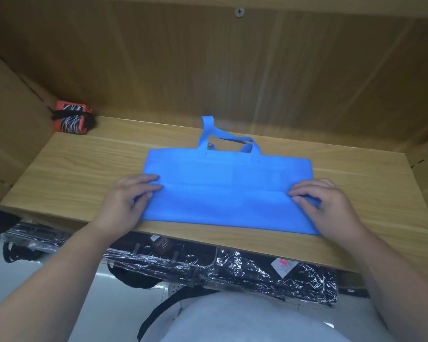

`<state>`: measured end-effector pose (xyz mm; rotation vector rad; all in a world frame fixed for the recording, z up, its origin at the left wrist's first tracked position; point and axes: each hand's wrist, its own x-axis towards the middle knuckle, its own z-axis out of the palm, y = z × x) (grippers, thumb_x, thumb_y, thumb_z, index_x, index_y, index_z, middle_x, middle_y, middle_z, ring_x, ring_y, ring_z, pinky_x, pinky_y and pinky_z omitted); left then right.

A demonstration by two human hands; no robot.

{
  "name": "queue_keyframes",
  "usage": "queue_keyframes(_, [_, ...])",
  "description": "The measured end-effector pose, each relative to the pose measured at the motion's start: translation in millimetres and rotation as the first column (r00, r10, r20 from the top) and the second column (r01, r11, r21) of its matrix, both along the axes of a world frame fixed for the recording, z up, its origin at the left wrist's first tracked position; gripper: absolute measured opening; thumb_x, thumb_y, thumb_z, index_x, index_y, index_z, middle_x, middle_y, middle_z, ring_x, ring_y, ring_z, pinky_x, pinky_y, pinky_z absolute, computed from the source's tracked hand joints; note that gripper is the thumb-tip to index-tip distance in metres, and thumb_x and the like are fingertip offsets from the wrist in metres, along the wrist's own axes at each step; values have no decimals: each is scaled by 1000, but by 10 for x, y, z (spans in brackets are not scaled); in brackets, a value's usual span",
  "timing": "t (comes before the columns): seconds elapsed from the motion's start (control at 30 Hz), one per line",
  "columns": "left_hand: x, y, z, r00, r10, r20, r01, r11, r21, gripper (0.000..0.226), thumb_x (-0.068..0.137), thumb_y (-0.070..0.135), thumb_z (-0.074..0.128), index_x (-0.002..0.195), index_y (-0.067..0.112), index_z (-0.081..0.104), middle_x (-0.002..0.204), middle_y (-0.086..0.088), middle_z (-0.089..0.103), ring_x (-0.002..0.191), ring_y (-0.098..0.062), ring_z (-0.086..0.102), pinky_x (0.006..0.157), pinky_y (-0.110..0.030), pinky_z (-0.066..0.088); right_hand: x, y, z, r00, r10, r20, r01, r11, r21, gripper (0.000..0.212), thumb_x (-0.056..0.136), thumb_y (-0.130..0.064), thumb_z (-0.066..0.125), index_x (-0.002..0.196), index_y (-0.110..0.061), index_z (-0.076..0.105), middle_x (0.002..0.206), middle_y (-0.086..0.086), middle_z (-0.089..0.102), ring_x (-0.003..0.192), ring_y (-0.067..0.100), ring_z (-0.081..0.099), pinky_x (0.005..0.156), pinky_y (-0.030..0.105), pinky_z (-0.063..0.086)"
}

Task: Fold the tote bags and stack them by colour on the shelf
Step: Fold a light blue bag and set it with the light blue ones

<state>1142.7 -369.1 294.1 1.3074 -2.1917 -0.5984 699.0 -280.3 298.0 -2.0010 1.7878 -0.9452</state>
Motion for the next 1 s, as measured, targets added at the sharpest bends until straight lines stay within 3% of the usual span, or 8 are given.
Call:
queue_keyframes(0.07, [108, 53, 21, 997, -62, 44, 57, 992, 110, 64, 82, 68, 62, 126, 22, 70, 146, 6, 54, 141, -14, 43, 119, -41, 31, -92, 64, 66, 993, 70, 93, -82, 988, 131, 23, 86, -46, 74, 108, -40, 70, 119, -19, 68, 119, 3, 58, 105, 18, 38])
queue_keyframes(0.13, [195, 117, 31, 983, -128, 128, 111, 985, 131, 90, 65, 78, 70, 138, 27, 59, 156, 10, 41, 150, -11, 28, 122, -41, 22, -204, 161, 105, 979, 195, 54, -202, 944, 262, 65, 71, -75, 71, 127, -42, 62, 139, -22, 58, 134, 0, 46, 114, 20, 31])
queue_keyframes(0.23, [256, 197, 19, 982, -124, 140, 108, 987, 119, 86, 65, 80, 68, 139, 39, 54, 157, 19, 38, 151, -7, 25, 124, -53, 19, -292, 250, 89, 948, 313, -58, -273, 894, 355, 95, 59, -78, 77, 142, -43, 50, 154, -29, 39, 146, 0, 31, 120, 23, 21])
queue_keyframes(0.47, [197, 375, 95, 992, 24, -122, 1, 979, 203, 49, 77, 45, 83, 122, 33, 68, 150, 14, 49, 140, -1, 42, 120, -27, 26, -277, 334, 224, 977, 209, 35, -210, 939, 271, 61, 67, -41, 89, 124, -38, 67, 139, -24, 58, 133, -2, 50, 113, 15, 33])
queue_keyframes(0.6, [160, 369, 159, 941, 210, -266, -114, 935, 337, 41, 71, 32, 85, 110, 34, 71, 113, 16, 71, 106, -8, 64, 94, -23, 50, -211, 293, 350, 984, 94, 153, -120, 979, 165, 28, 79, -43, 74, 103, -28, 72, 111, -18, 70, 106, 0, 64, 93, 11, 42])
queue_keyframes(0.7, [72, 300, 159, 845, 382, -374, -248, 899, 360, 36, 70, 50, 81, 98, 41, 59, 87, 17, 66, 76, -15, 54, 70, -33, 46, -144, 225, 375, 960, -39, 276, -12, 984, 180, 18, 93, -18, 71, 107, -26, 63, 78, -28, 66, 67, -5, 57, 65, 7, 39])
queue_keyframes(0.83, [-182, 208, 156, 830, 460, -316, -384, 882, 274, 28, 80, 49, 70, 103, 46, 54, 98, 16, 63, 84, -6, 57, 81, -36, 48, -57, 106, 269, 952, -234, 196, 196, 961, 198, 5, 97, -30, 64, 98, -34, 61, 78, -2, 68, 68, 16, 55, 68, 30, 44])
queue_keyframes(1.0, [-325, 26, 146, 864, 504, 13, -503, 860, 85, 35, 93, 38, 68, 119, 15, 65, 120, -6, 64, 110, -28, 58, 95, -38, 43, 28, -12, 221, 919, -391, -45, 393, 914, 100, 22, 94, -43, 65, 90, -22, 66, 73, 0, 64, 73, 26, 59, 66, 35, 45])
